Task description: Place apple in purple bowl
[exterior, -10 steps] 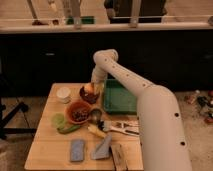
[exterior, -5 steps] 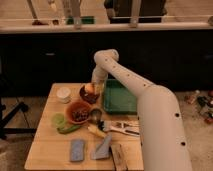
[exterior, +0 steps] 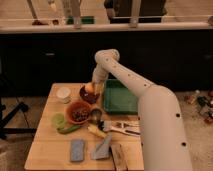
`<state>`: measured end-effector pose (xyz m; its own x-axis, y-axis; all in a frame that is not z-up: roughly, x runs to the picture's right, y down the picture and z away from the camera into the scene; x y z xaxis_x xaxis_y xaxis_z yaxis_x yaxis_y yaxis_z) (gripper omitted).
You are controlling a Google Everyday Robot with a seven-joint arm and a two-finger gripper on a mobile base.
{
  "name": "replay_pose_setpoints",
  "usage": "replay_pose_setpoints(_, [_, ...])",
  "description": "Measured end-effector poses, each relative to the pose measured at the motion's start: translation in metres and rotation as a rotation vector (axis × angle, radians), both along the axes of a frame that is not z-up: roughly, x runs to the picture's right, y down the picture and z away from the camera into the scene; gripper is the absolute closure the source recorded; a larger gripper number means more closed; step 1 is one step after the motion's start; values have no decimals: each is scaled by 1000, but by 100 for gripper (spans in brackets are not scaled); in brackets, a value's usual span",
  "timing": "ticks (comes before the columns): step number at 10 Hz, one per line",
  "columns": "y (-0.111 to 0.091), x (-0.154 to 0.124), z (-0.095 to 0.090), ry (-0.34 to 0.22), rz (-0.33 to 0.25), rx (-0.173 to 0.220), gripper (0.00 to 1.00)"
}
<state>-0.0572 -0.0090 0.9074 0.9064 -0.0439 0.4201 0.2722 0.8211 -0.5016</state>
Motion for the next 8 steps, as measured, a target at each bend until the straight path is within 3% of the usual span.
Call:
replay_pose_setpoints(3, [-1, 0, 0, -6, 3, 0, 23])
replay_pose_setpoints(8, [-1, 0, -2, -18, 13, 10, 20])
